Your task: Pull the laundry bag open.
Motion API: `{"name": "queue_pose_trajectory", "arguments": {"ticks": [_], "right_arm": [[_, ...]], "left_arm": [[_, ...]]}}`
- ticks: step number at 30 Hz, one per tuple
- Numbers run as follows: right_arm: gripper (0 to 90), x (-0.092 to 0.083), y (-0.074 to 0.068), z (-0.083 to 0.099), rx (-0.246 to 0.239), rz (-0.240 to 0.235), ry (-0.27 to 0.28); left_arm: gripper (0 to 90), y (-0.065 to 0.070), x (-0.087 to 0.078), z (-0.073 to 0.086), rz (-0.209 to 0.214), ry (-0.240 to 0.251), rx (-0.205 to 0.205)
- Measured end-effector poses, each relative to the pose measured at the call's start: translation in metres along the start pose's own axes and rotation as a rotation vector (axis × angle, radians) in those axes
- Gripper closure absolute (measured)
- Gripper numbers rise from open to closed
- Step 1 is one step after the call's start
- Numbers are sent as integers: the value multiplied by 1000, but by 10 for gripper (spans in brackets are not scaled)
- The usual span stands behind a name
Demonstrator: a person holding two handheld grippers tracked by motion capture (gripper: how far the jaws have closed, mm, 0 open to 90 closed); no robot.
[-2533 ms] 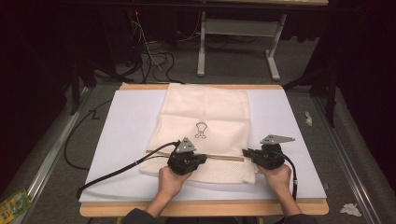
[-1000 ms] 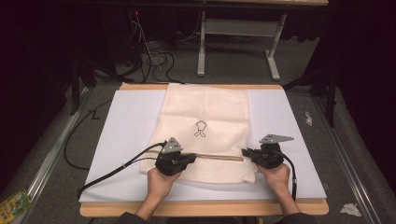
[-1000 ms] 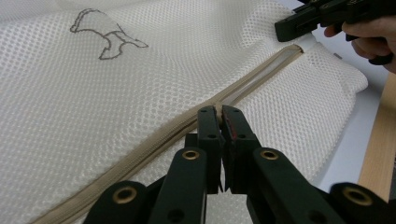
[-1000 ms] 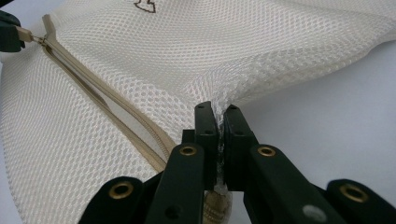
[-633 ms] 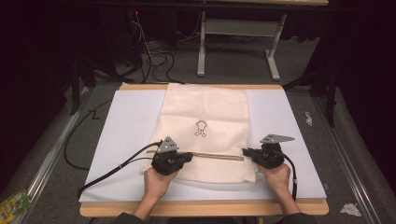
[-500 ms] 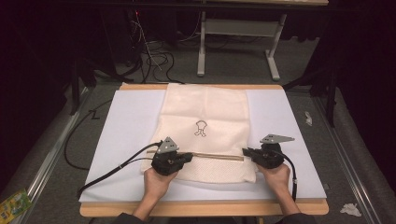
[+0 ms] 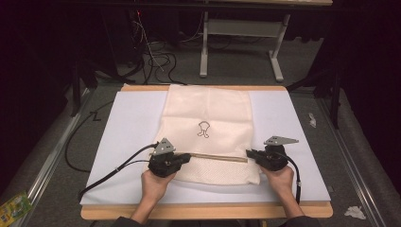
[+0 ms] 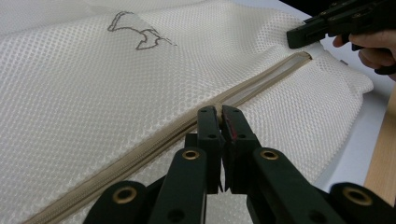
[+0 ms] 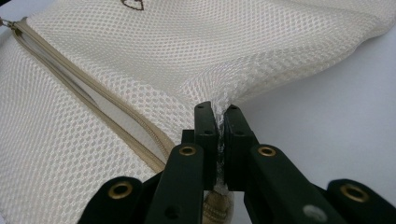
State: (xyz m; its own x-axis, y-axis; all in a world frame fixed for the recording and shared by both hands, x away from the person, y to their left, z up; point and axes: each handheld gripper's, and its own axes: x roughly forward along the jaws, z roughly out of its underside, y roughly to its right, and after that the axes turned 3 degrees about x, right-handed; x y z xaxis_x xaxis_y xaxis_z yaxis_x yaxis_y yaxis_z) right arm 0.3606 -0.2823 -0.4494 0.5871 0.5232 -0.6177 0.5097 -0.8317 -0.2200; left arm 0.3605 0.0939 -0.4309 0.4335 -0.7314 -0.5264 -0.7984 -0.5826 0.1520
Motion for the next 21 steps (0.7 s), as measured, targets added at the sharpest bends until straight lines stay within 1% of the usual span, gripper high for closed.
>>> {"name": "queue_pose_trajectory", "arguments": {"ticks": [12, 21], "right_arm": [[877, 0, -1, 0, -2, -1, -1], [877, -1, 1, 1, 0, -1, 0]], "left_arm": [[870, -1, -2, 1, -2, 0, 3], [870, -6, -11, 3, -19, 14, -10]]}}
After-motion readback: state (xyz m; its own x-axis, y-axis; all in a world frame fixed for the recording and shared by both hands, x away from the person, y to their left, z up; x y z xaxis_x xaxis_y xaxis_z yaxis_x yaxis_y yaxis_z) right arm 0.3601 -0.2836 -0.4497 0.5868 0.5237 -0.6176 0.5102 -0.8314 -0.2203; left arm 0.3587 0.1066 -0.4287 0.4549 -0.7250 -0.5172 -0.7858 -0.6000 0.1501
